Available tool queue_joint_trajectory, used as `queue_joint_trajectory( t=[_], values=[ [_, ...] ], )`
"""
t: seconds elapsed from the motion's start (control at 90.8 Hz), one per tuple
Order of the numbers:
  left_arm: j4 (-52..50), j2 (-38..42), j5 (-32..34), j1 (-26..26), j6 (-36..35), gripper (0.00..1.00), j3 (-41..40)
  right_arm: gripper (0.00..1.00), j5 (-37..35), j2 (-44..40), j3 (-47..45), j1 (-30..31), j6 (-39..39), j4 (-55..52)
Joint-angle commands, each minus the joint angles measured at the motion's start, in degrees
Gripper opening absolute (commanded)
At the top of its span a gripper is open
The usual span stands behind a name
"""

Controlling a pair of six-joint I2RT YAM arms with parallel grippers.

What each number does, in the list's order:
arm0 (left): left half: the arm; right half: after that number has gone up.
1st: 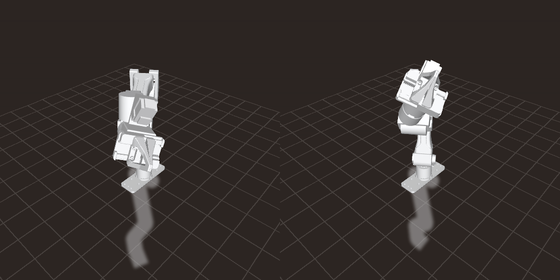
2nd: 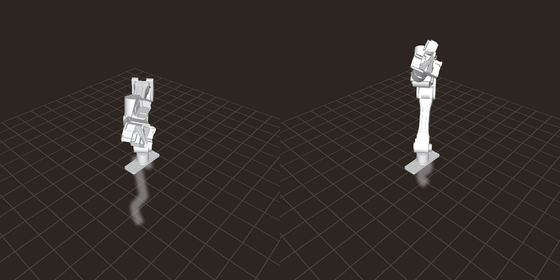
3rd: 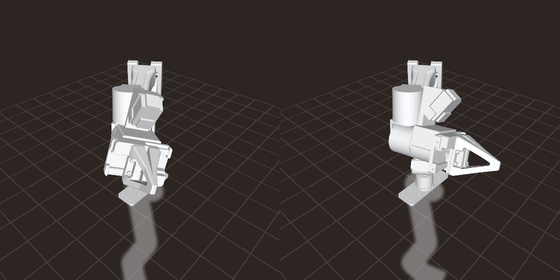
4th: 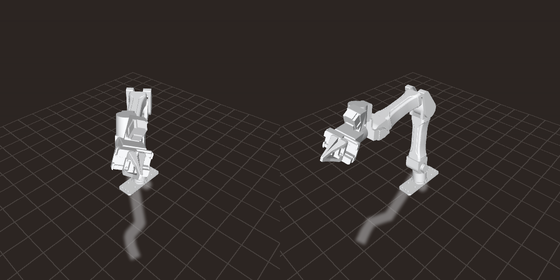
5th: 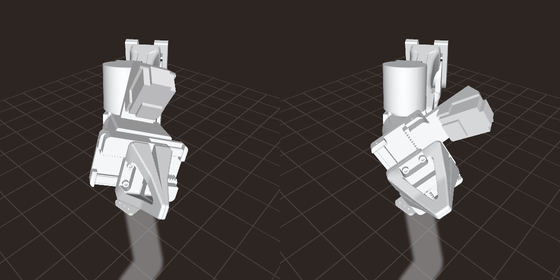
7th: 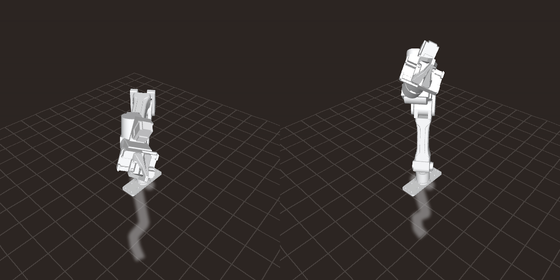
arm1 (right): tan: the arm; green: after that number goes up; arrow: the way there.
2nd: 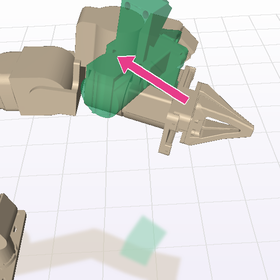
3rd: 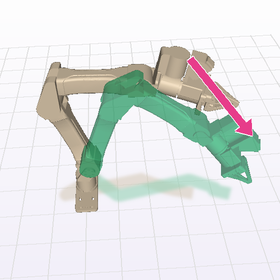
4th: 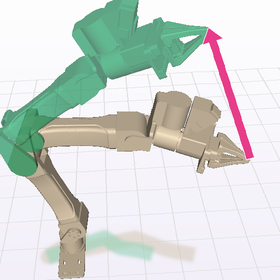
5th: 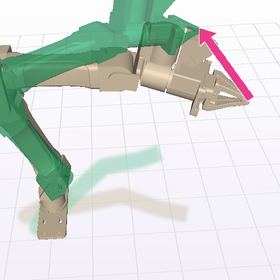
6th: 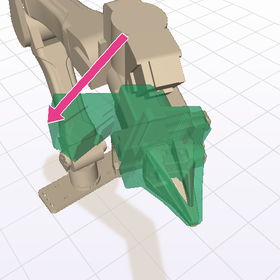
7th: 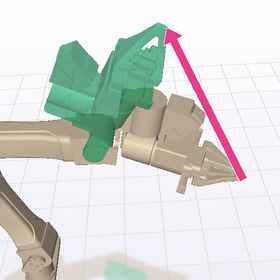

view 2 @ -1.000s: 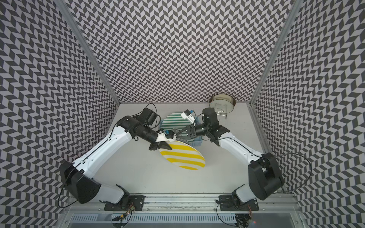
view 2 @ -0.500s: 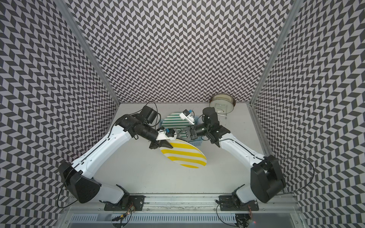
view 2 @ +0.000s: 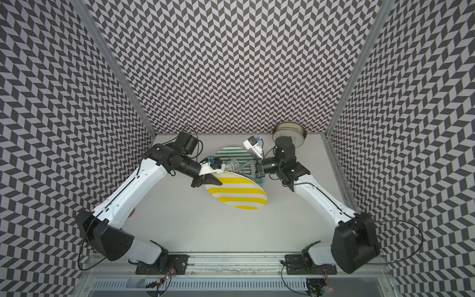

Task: Wipe the wet plate dry
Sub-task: Wipe the plate with towel.

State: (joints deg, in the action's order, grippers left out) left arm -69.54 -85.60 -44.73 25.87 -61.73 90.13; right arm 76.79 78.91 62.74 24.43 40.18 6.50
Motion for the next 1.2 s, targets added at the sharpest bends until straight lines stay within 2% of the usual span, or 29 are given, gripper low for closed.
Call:
queue_joint_trajectory(
  t=[0.0, 0.308, 0.793, 1.002, 1.19],
  values=[
    [0.72, -0.27, -2.49, -2.59, 1.00, 0.00, 2.72, 0.00, 3.31, -2.84, 0.19, -1.14, 0.56, 2.66],
    [0.09, -1.02, -5.15, -7.06, 1.08, 0.00, 4.73, 0.00, 3.10, -4.31, -1.30, -2.79, 2.08, 5.14],
    [-0.07, -5.01, -18.18, -17.37, 3.89, 0.00, 7.31, 0.00, 2.65, -4.95, -2.18, -3.34, 2.25, 5.70],
    [1.62, -6.32, -25.48, -21.25, 8.68, 0.00, 7.34, 0.00, 2.12, -4.80, -2.49, -3.34, 2.35, 6.03],
    [5.80, -6.94, -27.74, -21.56, 14.93, 0.00, 5.33, 0.00, 1.63, -4.75, -2.80, -3.33, 3.01, 7.11]
  ],
)
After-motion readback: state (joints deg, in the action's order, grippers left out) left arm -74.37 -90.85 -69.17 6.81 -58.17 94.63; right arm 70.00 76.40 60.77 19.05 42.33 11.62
